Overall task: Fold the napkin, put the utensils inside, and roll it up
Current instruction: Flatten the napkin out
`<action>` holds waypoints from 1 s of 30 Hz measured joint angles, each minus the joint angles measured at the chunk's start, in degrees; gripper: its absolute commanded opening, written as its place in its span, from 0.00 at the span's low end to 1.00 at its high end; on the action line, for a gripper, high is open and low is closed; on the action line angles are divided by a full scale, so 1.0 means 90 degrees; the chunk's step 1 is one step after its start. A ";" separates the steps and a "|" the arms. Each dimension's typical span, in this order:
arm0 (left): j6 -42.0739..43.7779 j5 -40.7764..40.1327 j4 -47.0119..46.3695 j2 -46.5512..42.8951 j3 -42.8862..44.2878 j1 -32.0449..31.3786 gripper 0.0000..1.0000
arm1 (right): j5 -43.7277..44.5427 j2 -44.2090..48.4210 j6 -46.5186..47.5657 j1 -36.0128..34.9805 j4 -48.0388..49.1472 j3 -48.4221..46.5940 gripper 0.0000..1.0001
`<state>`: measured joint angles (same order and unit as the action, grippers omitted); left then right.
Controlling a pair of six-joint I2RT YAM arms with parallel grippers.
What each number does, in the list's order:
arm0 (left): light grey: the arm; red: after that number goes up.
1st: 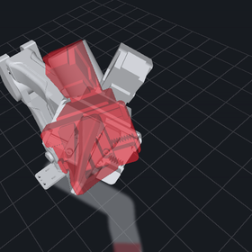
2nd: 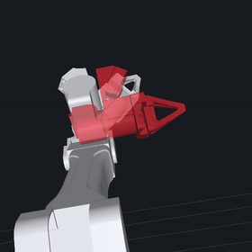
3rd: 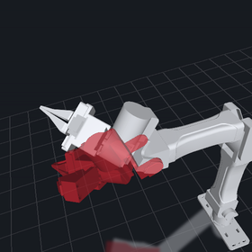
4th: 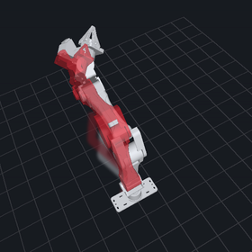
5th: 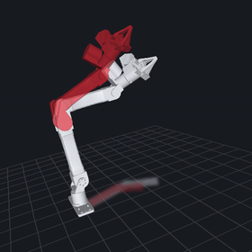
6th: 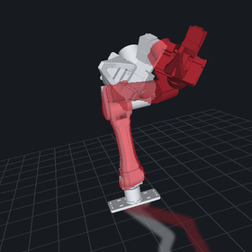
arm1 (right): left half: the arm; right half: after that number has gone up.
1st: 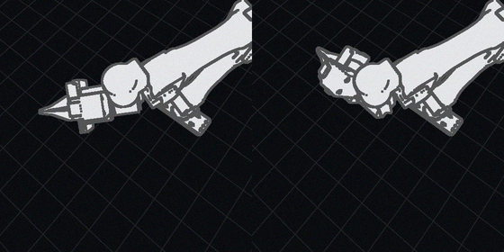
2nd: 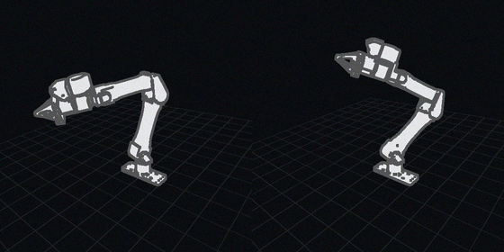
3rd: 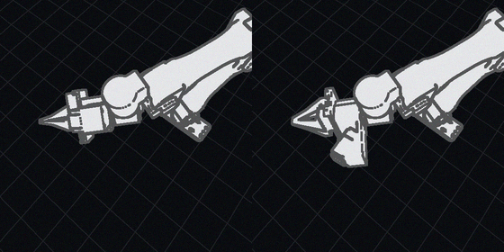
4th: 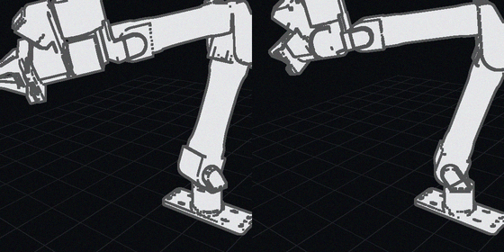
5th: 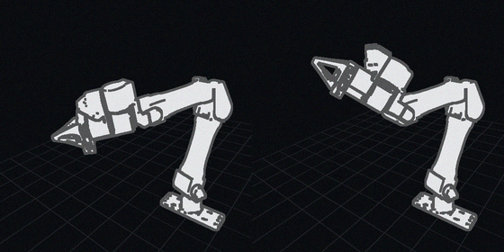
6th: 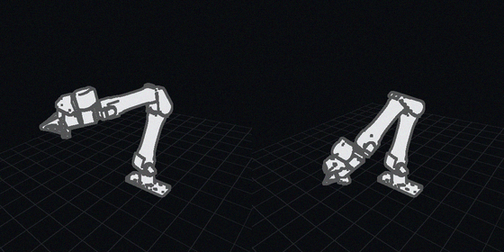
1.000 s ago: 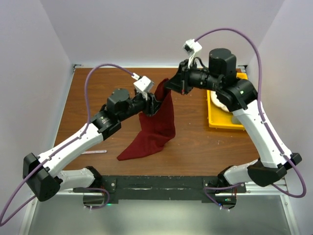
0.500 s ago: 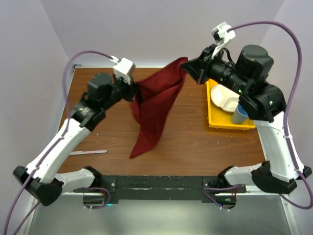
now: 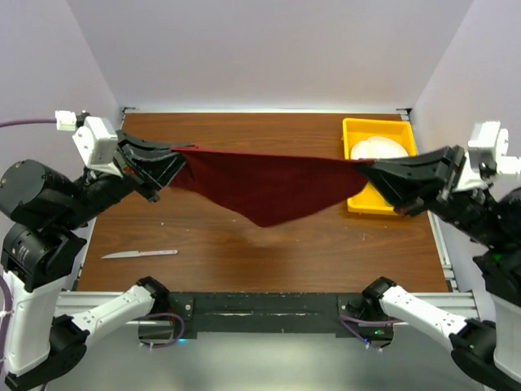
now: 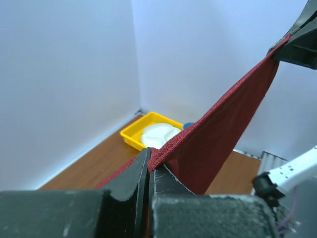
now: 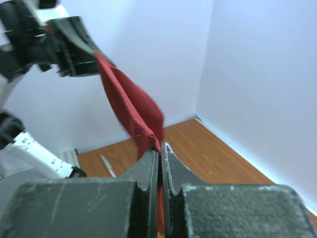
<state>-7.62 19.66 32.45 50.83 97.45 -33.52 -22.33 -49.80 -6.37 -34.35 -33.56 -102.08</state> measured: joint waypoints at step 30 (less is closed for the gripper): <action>0.0840 -0.4148 0.0831 0.6742 0.0153 0.1253 0.57 | 0.4850 -0.9299 0.0233 0.1117 -0.1248 -0.1751 0.76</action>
<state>-0.05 -17.67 39.92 111.50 98.83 -22.24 21.32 -133.49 -4.27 -24.29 -44.80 -117.84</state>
